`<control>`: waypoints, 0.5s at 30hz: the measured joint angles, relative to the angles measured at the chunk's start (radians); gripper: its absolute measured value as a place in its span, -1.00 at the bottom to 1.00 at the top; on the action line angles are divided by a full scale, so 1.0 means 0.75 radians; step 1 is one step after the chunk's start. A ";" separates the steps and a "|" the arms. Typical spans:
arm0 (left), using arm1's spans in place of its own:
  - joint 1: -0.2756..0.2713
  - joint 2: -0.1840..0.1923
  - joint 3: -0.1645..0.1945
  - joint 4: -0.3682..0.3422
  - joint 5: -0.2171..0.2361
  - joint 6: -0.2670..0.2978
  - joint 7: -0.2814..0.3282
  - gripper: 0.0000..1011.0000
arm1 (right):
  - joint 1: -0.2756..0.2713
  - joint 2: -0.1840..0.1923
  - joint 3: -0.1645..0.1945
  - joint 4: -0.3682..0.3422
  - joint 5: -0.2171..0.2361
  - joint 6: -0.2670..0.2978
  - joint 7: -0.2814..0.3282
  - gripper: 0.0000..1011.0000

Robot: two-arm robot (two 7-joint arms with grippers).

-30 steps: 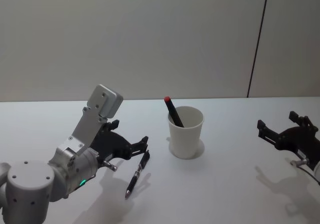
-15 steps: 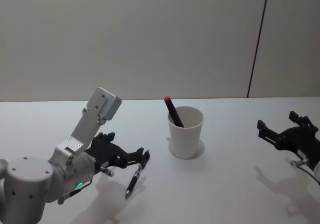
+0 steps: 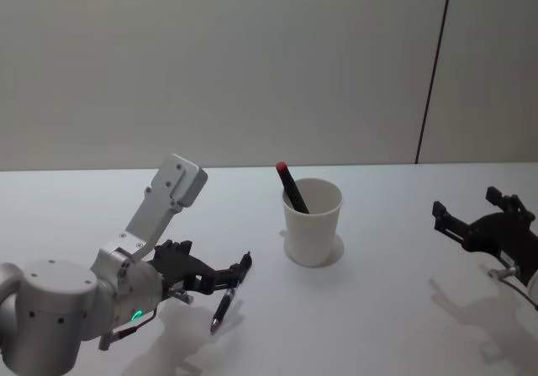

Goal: Place the pen into the pen holder.

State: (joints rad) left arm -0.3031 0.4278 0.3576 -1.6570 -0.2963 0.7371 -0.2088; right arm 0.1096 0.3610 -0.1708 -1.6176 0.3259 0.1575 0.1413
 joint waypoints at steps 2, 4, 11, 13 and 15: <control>-0.001 -0.004 0.000 0.004 -0.006 0.011 0.006 0.98 | 0.000 0.000 0.000 0.000 0.000 0.000 0.000 0.98; -0.001 -0.011 0.001 0.008 -0.014 0.024 0.013 0.98 | 0.000 0.000 0.000 0.000 0.000 0.000 0.000 0.98; 0.003 -0.028 0.004 0.018 -0.035 0.055 0.032 0.97 | 0.000 0.000 0.000 0.000 0.000 0.000 0.000 0.98; 0.005 -0.033 0.006 0.021 -0.040 0.061 0.037 0.97 | 0.000 0.000 0.000 0.000 0.000 0.000 0.000 0.98; 0.008 -0.037 0.008 0.025 -0.043 0.067 0.042 0.97 | 0.000 0.000 0.000 0.000 0.000 0.000 0.000 0.98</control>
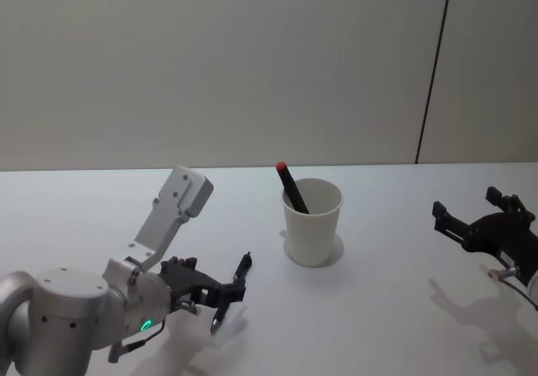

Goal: Place the pen into the pen holder.

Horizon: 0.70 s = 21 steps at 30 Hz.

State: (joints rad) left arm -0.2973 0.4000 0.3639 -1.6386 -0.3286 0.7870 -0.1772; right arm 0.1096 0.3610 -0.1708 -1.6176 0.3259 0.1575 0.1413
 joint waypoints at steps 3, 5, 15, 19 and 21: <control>0.002 -0.004 0.003 0.003 -0.001 0.004 0.003 0.97 | 0.000 0.000 0.000 0.000 0.000 0.000 0.000 0.98; 0.004 -0.008 0.006 0.006 -0.001 0.007 0.005 0.97 | 0.000 0.000 0.000 0.000 0.000 0.000 0.000 0.98; 0.007 -0.022 0.022 0.028 0.028 0.010 -0.002 0.97 | 0.000 0.000 0.000 0.000 0.000 0.000 0.000 0.98; 0.007 -0.027 0.028 0.040 0.042 0.007 -0.011 0.98 | 0.000 0.000 0.000 0.000 0.000 0.000 0.000 0.98; 0.007 -0.030 0.031 0.048 0.050 0.003 -0.017 0.98 | 0.000 0.000 0.000 0.000 0.000 0.000 0.000 0.98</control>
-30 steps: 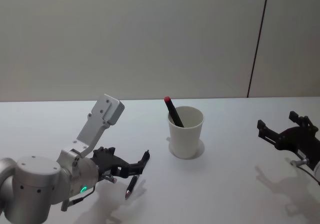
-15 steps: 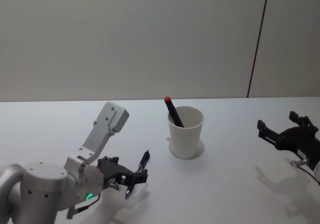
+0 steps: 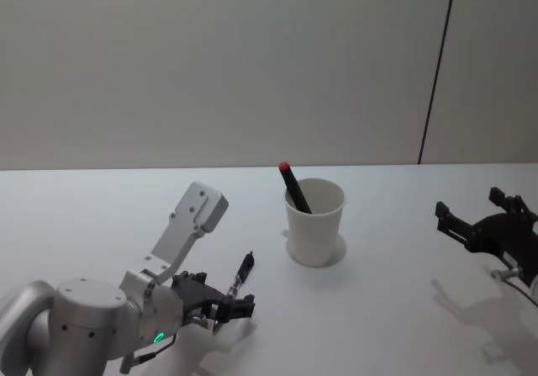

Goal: Place the pen into the pen holder.

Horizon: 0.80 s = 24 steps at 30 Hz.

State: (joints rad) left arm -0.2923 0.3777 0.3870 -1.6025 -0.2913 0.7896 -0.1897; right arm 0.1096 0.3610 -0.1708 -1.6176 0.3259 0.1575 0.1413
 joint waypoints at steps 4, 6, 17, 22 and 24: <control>-0.002 -0.004 0.004 0.012 0.010 -0.006 -0.008 0.98 | 0.000 0.000 0.000 0.000 0.000 0.000 0.000 0.98; -0.004 -0.007 0.005 0.020 0.015 -0.010 -0.013 0.97 | 0.000 0.000 0.000 0.000 0.000 0.000 0.000 0.98; -0.017 -0.021 0.010 0.061 0.039 -0.024 -0.035 0.98 | 0.000 0.000 0.000 0.000 0.000 0.000 0.000 0.98; -0.022 -0.025 0.012 0.074 0.048 -0.028 -0.044 0.98 | 0.000 0.000 0.000 0.000 0.000 0.000 0.000 0.98; -0.023 -0.027 0.012 0.078 0.050 -0.029 -0.046 0.98 | 0.000 0.000 0.000 0.000 0.000 0.000 0.000 0.98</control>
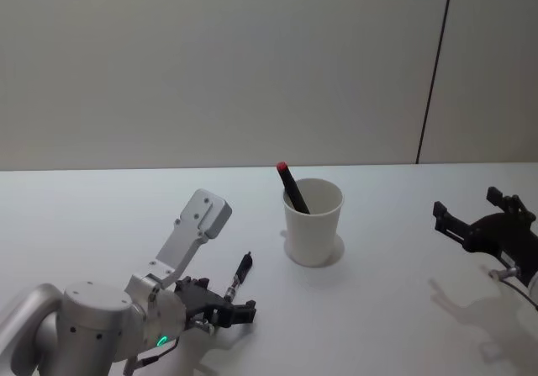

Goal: Place the pen into the pen holder.

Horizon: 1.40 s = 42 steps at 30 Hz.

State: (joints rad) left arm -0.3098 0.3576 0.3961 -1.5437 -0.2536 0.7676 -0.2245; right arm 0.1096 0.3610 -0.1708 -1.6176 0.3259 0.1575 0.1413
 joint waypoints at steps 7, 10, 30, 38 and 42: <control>-0.008 -0.007 0.001 0.015 0.009 -0.003 -0.011 0.97 | 0.000 0.000 0.000 0.000 0.000 0.000 0.000 0.98; -0.011 -0.009 -0.001 0.018 0.011 -0.003 -0.012 0.98 | 0.000 0.000 0.000 0.000 0.000 0.000 0.000 0.98; -0.028 -0.026 -0.012 0.034 0.002 0.033 -0.009 -0.04 | 0.000 0.000 0.000 0.000 0.000 0.000 0.000 0.98; -0.035 -0.034 -0.013 0.038 0.004 0.056 -0.007 -0.56 | 0.000 0.000 0.000 0.000 0.000 0.000 0.000 0.98; -0.038 -0.037 -0.013 0.040 0.009 0.064 -0.009 -0.73 | 0.000 0.000 0.000 0.000 0.000 0.000 0.000 0.98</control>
State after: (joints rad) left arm -0.3385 0.3295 0.3865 -1.5134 -0.2467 0.8159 -0.2313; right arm 0.1096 0.3610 -0.1708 -1.6176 0.3259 0.1576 0.1413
